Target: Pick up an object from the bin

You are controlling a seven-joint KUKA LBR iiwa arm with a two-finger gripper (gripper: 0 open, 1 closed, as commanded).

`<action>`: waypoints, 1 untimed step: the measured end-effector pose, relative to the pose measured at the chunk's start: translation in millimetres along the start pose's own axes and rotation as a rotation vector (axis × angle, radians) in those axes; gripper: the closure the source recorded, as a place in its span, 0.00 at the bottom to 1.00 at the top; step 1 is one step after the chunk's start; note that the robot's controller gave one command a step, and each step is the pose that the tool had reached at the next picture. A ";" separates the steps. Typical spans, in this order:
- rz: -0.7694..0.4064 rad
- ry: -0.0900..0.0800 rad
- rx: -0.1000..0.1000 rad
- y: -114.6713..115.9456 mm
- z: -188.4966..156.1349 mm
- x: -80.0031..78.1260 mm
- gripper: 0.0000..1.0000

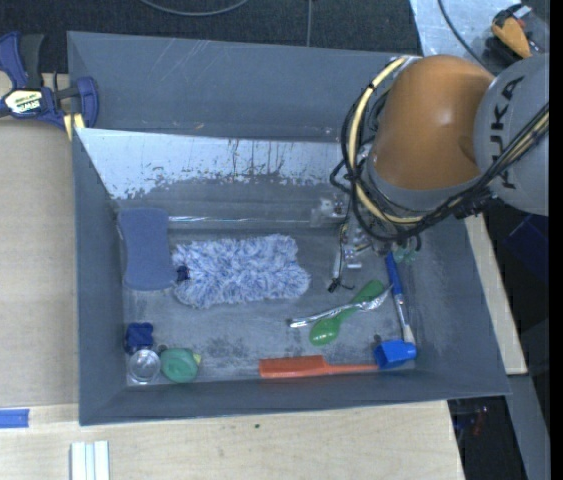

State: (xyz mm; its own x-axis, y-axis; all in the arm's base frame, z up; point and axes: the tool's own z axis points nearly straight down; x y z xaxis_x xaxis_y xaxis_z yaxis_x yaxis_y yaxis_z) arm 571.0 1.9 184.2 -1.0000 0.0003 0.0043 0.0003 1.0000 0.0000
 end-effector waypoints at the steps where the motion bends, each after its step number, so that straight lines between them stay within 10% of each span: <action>1: 0.000 -0.008 0.000 0.0 -5.0 -1.3 0.00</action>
Offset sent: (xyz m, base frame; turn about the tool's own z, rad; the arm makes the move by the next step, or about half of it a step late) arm -0.0273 -0.0704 -0.1142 -0.0712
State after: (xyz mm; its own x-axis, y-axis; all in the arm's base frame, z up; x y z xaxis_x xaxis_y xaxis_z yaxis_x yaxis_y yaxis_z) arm 572.3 1.9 189.2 -1.0000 0.0004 -0.0038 0.0004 1.0000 0.0000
